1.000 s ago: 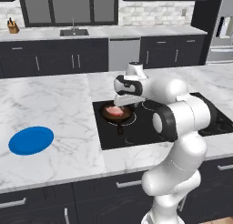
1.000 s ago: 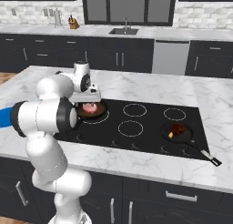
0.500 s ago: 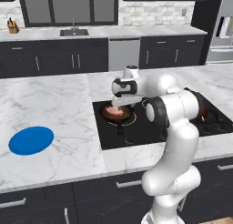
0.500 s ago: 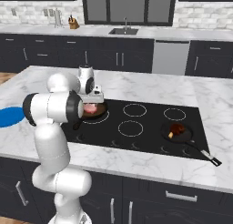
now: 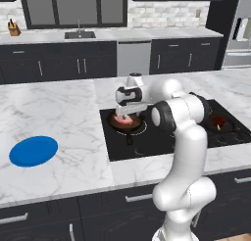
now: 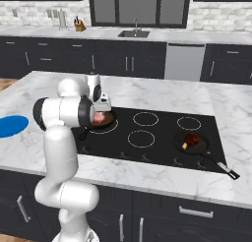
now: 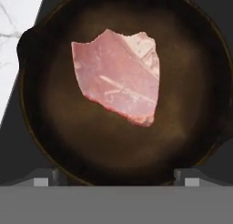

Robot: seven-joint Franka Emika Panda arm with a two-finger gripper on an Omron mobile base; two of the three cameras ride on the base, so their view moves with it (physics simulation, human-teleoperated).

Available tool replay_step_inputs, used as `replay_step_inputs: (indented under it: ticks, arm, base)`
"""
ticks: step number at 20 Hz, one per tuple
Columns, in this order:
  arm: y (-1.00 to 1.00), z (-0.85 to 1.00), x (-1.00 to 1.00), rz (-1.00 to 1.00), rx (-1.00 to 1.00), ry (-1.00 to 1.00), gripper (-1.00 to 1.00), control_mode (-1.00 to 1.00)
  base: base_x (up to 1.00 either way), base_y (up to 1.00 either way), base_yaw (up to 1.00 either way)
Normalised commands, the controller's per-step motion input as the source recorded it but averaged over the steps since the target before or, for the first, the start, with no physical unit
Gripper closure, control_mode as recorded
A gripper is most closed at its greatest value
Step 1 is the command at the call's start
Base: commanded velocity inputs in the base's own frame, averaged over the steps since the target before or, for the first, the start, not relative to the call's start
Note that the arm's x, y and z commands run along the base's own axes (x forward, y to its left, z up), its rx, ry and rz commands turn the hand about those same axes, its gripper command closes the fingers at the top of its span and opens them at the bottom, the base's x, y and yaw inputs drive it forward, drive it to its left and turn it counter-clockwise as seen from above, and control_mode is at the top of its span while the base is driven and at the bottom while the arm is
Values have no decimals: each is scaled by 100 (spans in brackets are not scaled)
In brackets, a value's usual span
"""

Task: Place one of the steaks on the plate and the other in the bowl. Then place the bowl in the fridge.

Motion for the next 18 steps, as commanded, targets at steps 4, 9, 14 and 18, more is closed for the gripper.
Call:
replay_step_inputs:
  ticks: [4, 9, 14, 18]
  arm:
    - [0, -17, 5, 0, 0, 0, -100, -100]
    - [0, -31, 27, 0, 0, 0, -100, -100]
    - [0, -32, 25, 0, 0, 1, -100, -100]
    - [0, -31, 14, 0, 0, 6, -100, -100]
  base:
    - [0, 0, 0]
    - [0, 0, 0]
    - [0, 0, 0]
    - [0, 0, 0]
